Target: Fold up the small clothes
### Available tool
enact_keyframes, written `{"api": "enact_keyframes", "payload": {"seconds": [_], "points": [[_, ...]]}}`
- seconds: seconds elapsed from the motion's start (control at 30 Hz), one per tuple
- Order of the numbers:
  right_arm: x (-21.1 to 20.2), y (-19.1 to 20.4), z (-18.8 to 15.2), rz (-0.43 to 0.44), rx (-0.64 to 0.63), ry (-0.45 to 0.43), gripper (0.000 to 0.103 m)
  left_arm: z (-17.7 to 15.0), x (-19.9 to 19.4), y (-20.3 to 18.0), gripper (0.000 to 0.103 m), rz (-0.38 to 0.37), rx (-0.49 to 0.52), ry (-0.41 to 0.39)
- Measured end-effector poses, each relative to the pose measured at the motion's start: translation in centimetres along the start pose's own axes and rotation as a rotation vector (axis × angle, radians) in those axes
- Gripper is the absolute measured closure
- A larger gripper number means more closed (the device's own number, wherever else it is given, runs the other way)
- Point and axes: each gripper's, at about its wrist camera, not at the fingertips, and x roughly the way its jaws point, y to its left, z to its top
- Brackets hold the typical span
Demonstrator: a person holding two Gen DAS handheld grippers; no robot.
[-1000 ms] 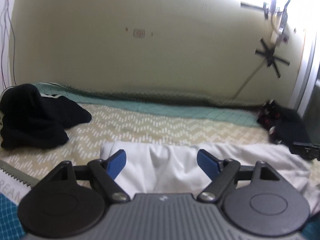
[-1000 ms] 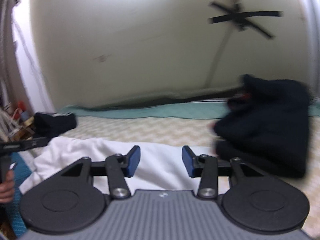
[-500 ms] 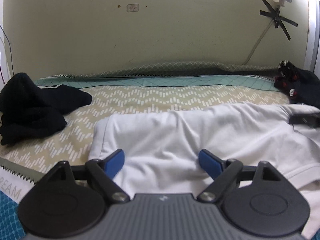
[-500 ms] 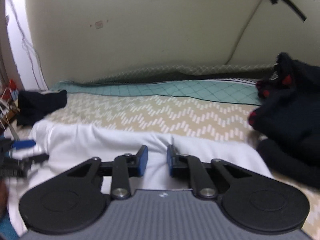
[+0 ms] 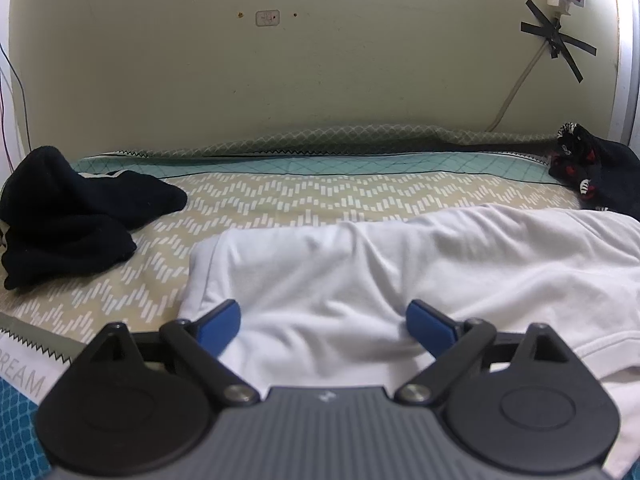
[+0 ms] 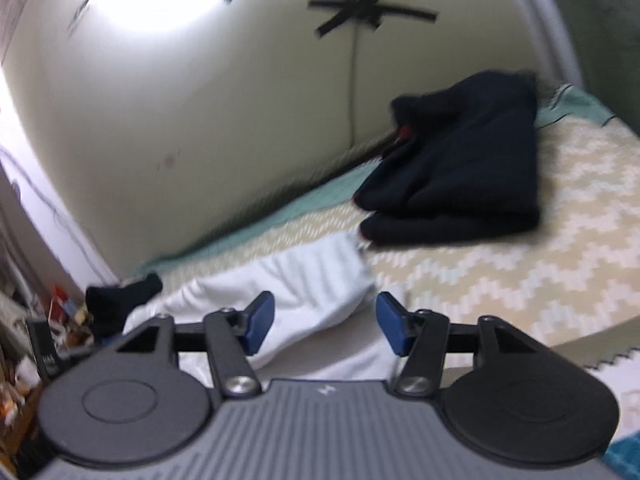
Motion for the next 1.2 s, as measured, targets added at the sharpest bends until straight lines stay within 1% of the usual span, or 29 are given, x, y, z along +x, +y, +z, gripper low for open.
{"api": "enact_keyframes", "payload": {"seconds": [0.07, 0.1, 0.13, 0.2, 0.27, 0.33, 0.4, 0.47, 0.5, 0.53, 0.57, 0.6, 0.67, 0.7, 0.77, 0.83, 0.93, 1.0, 1.03, 1.07, 1.2], "points": [[-0.6, 0.5, 0.5, 0.005, -0.012, -0.032, 0.046, 0.0, 0.0, 0.0, 0.009, 0.004, 0.001, 0.0], [-0.8, 1.0, 0.8, 0.016, -0.03, -0.051, 0.05, 0.0, 0.0, 0.0, 0.009, 0.006, 0.001, -0.001], [-0.8, 1.6, 1.0, 0.024, -0.052, -0.07, 0.052, 0.0, -0.1, -0.1, 0.009, 0.006, 0.0, -0.001], [-0.3, 3.2, 1.4, 0.048, -0.099, -0.101, 0.052, 0.0, -0.1, 0.0, 0.008, 0.002, -0.005, 0.001], [0.9, 4.5, 1.6, 0.084, -0.138, -0.098, 0.052, 0.0, -0.1, 0.2, 0.007, -0.003, -0.01, 0.003], [2.6, 5.2, 1.4, 0.09, -0.18, -0.073, 0.052, 0.0, -0.1, 0.2, 0.007, -0.001, -0.012, 0.005], [4.7, 5.2, 0.9, 0.063, -0.21, -0.017, 0.053, 0.0, 0.0, 0.2, 0.007, 0.002, -0.011, 0.006], [7.1, 4.2, -0.4, -0.026, -0.233, 0.101, 0.053, 0.0, -0.1, 0.1, 0.007, 0.004, -0.014, 0.005], [7.8, 3.4, -1.2, -0.068, -0.236, 0.152, 0.055, -0.1, -0.1, 0.2, 0.007, 0.002, -0.018, 0.004], [7.3, 2.6, -2.0, -0.047, -0.24, 0.125, 0.059, -0.1, -0.1, 0.2, 0.007, -0.001, -0.022, 0.003], [6.7, 2.1, -2.5, -0.037, -0.249, 0.122, 0.063, -0.1, -0.1, 0.3, 0.007, -0.003, -0.026, 0.003], [6.1, 1.9, -2.7, -0.045, -0.257, 0.115, 0.064, -0.1, -0.1, 0.3, 0.006, -0.005, -0.028, 0.002], [4.7, 1.3, -2.6, -0.037, -0.218, 0.11, 0.051, -0.1, -0.2, 0.3, 0.006, -0.01, -0.031, -0.005], [3.6, 0.8, -2.6, -0.015, -0.174, 0.097, 0.041, -0.1, -0.4, 0.3, 0.006, -0.013, -0.032, -0.011], [1.7, -0.1, -2.4, 0.019, -0.101, 0.045, 0.041, -0.2, -0.7, 0.4, 0.006, -0.024, -0.037, -0.031], [0.5, -1.3, -2.1, 0.024, -0.019, 0.015, 0.039, -0.2, -1.0, 0.6, 0.005, -0.038, -0.045, -0.05], [0.5, -3.2, -1.6, 0.03, 0.12, 0.041, 0.038, -0.2, -1.2, 0.9, 0.004, -0.052, -0.055, -0.057], [1.4, -4.0, -1.8, 0.028, 0.19, 0.086, 0.038, -0.2, -1.2, 0.9, 0.004, -0.057, -0.062, -0.057], [1.9, -4.1, -2.0, 0.018, 0.208, 0.11, 0.037, -0.2, -1.2, 1.0, 0.004, -0.06, -0.065, -0.058], [2.1, -4.1, -2.2, 0.023, 0.207, 0.1, 0.036, -0.2, -1.2, 1.1, 0.004, -0.063, -0.068, -0.059], [2.6, -3.1, -2.4, 0.026, 0.188, 0.117, 0.036, -0.2, -1.2, 1.4, 0.003, -0.081, -0.081, -0.059]]}}
